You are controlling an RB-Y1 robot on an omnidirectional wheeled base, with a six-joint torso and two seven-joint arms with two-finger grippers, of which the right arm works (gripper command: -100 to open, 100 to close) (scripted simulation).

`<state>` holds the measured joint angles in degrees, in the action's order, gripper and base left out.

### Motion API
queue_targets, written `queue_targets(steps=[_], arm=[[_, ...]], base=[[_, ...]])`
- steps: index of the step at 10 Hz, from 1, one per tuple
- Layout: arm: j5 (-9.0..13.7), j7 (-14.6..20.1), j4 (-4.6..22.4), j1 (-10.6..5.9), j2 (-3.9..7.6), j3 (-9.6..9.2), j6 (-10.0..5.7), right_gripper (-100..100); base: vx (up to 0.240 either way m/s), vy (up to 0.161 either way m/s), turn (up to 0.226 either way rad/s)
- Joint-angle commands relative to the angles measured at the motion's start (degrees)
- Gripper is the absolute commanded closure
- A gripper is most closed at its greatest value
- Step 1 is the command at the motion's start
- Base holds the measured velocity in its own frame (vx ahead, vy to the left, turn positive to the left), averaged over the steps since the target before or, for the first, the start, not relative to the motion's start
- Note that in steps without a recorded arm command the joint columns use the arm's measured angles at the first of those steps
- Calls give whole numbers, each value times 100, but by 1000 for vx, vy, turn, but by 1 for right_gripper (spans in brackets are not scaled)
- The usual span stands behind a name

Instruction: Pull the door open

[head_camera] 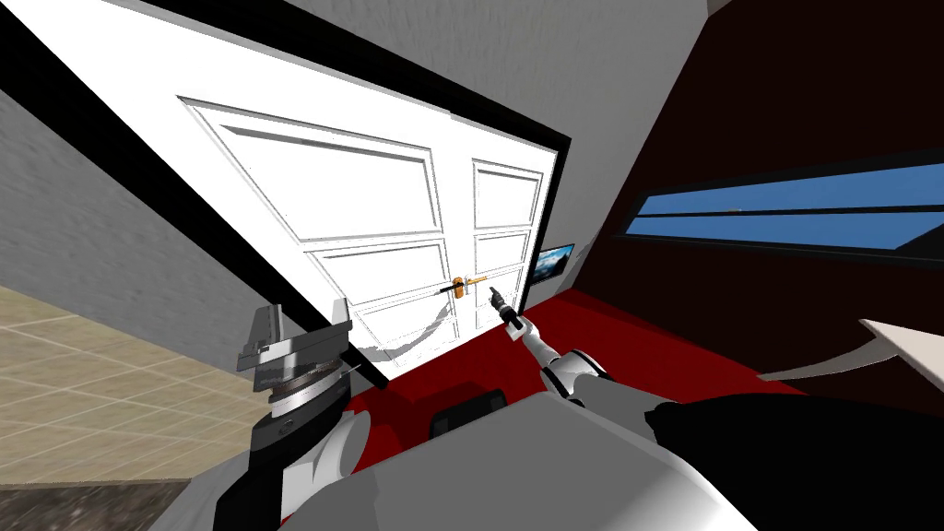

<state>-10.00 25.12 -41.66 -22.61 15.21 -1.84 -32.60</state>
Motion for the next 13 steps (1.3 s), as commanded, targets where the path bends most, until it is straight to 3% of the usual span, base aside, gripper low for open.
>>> queue_targets(steps=[1, 6, 7, 8, 9, 11, 12, 13], arm=[[-33, 58, 192, -105, 30, -5, -5, -100], [-134, 217, 811, -448, 115, -18, -42, -100], [-119, 184, 784, -434, 99, -9, -59, -100], [-48, 204, 881, -361, 298, 129, -87, -100], [-13, 211, 919, -323, 391, 195, -100, -100], [25, 220, 961, -282, 491, 266, -115, -100], [85, 233, 1025, -222, 642, 375, -142, -100], [85, 233, 1025, -222, 642, 375, -142, -100]], base=[[82, 26, 21], [81, 34, 19], [34, 17, 2], [45, 3, 128], [84, 4, 120], [65, -4, 44], [80, 7, 115], [80, -5, 74]])
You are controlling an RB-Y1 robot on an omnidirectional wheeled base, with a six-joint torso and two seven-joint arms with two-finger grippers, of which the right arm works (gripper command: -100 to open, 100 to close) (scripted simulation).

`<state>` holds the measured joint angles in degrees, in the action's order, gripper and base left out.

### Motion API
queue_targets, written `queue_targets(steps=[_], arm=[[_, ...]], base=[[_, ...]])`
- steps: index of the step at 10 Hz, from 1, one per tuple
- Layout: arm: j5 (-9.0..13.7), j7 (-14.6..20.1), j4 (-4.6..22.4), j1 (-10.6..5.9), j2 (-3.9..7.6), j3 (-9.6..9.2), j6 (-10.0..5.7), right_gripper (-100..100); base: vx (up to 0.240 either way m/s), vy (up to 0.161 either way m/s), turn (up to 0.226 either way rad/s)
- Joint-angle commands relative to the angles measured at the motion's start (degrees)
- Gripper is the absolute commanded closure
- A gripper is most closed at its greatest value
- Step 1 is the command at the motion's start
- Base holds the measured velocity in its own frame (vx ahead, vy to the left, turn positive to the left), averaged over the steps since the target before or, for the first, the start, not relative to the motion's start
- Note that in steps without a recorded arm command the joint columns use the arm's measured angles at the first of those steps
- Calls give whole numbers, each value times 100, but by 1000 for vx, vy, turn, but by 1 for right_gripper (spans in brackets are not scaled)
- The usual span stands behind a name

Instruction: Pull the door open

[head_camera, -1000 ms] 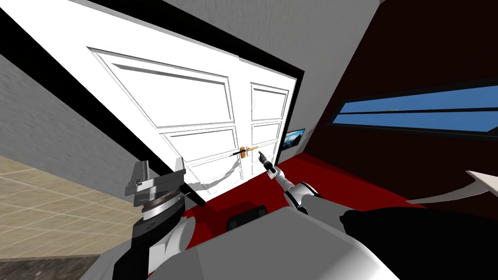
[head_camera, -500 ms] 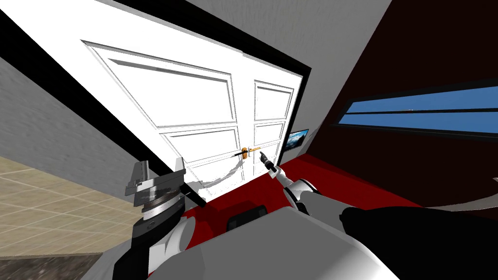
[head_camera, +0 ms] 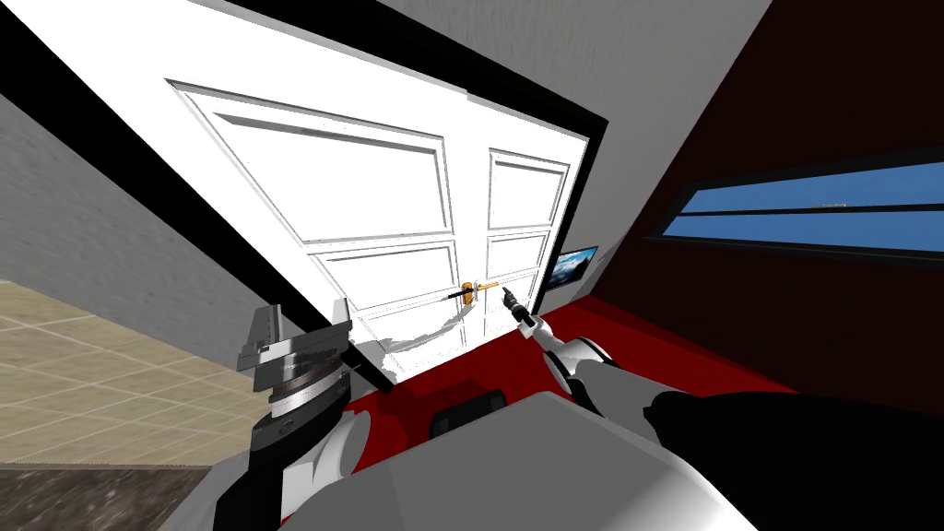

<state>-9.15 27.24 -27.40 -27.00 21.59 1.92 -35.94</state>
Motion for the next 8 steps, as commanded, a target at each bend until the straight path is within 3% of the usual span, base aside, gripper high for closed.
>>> queue_targets(steps=[1, 2, 3, 4, 6, 8], arm=[[0, 21, -286, 217, 4, -1, 192, -100], [0, 21, -212, 217, 4, -1, 192, -100], [0, 21, -401, 217, 4, -1, 192, -100], [74, 39, -323, 286, 180, 129, 151, -100], [128, 54, -268, 324, 287, 216, 106, -100], [146, 67, -259, 301, 256, 219, 46, -100]], base=[[39, -8, 12], [6, -1, -7], [-9, 1, -8], [70, 7, 202], [161, -9, 182], [187, 32, 229]])
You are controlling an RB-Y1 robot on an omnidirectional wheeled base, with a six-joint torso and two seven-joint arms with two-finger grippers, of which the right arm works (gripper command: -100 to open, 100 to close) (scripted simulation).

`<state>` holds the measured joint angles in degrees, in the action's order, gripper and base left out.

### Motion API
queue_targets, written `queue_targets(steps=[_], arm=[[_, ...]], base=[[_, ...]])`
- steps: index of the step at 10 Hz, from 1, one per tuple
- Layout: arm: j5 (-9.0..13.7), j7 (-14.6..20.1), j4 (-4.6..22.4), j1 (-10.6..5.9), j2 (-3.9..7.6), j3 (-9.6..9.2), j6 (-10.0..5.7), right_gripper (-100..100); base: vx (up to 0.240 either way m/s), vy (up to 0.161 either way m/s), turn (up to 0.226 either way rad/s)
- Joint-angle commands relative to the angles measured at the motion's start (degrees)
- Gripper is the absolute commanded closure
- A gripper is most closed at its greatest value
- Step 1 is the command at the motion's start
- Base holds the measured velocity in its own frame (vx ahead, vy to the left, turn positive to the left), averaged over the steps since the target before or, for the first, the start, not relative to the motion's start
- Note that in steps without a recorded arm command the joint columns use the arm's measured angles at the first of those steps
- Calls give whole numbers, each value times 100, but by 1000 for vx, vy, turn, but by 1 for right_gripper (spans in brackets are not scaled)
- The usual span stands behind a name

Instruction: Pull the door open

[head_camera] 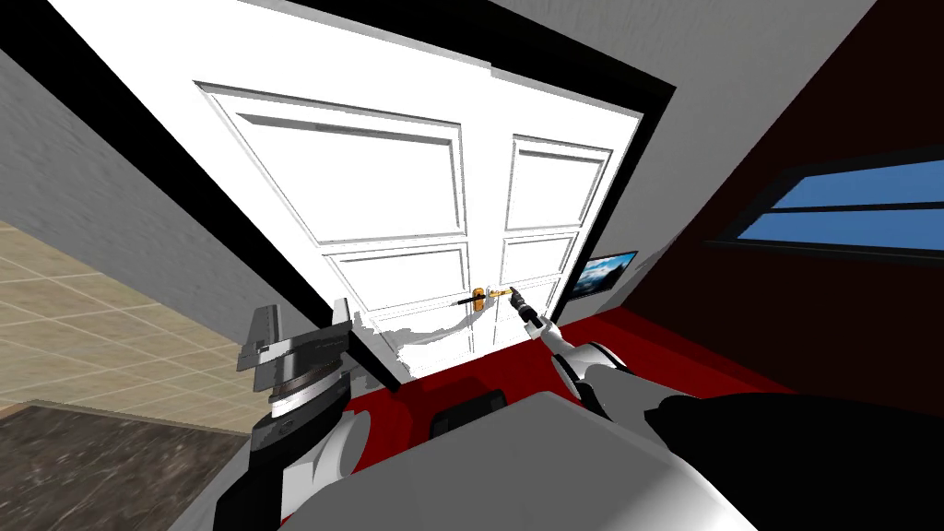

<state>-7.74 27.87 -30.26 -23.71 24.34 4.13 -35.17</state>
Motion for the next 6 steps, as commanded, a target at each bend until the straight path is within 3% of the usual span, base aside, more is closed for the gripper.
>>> queue_targets(steps=[1, 2, 3, 6], arm=[[-4, 6, 13, -57, -78, -33, -52, -100], [0, -9, -17, -21, -62, -11, -15, -100], [0, -9, -17, -21, -62, -11, -15, 100], [0, -9, -17, -21, -62, -11, -15, 100]], base=[[163, 112, 242], [68, 57, 35], [-3, -9, -31], [-20, -15, 10]])
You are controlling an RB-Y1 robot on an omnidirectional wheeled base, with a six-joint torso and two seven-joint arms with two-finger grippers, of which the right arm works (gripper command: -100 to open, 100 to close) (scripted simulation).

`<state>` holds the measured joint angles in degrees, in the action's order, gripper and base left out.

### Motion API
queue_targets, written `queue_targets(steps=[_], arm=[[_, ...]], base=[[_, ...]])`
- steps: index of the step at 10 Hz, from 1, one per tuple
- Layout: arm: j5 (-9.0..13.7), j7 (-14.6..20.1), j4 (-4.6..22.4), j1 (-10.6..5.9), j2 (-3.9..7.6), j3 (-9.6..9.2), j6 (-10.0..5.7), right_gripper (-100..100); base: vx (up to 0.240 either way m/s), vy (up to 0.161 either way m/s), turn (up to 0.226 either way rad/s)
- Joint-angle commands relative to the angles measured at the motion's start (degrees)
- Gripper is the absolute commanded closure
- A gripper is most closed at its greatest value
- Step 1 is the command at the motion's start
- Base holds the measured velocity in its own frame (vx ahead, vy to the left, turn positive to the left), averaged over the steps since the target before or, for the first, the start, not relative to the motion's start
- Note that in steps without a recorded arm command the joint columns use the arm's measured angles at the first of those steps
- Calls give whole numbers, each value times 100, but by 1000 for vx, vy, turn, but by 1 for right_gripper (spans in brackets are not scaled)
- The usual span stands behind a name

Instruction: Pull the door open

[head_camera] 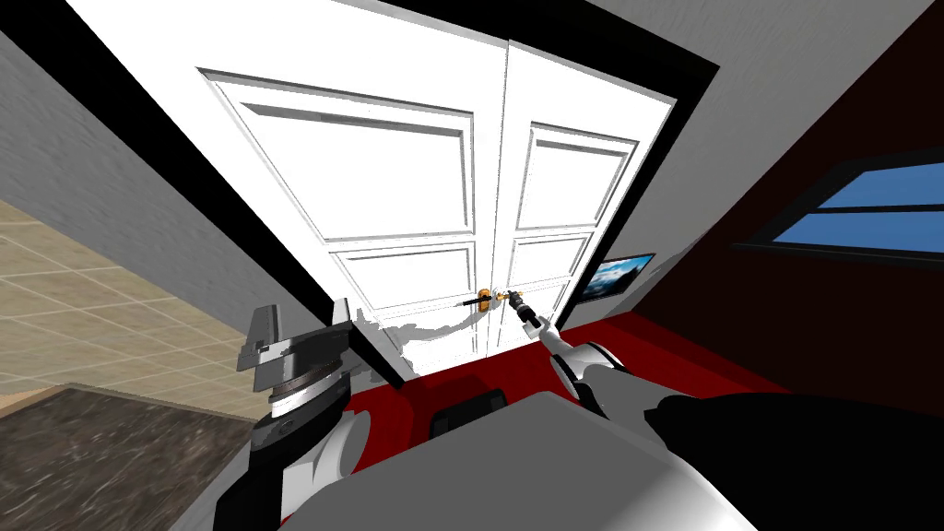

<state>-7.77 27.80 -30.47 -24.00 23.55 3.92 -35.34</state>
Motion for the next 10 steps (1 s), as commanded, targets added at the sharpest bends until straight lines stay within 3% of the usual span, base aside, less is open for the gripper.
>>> queue_targets(steps=[1, 5, 10], arm=[[3, -2, 4, 8, 17, 10, 2, 100], [-54, 140, 14, 78, 151, -57, -42, 100], [-288, 518, -90, 67, 165, -441, -237, 100]], base=[[-10, -1, -3], [-110, -59, 5], [-195, -77, 54]])
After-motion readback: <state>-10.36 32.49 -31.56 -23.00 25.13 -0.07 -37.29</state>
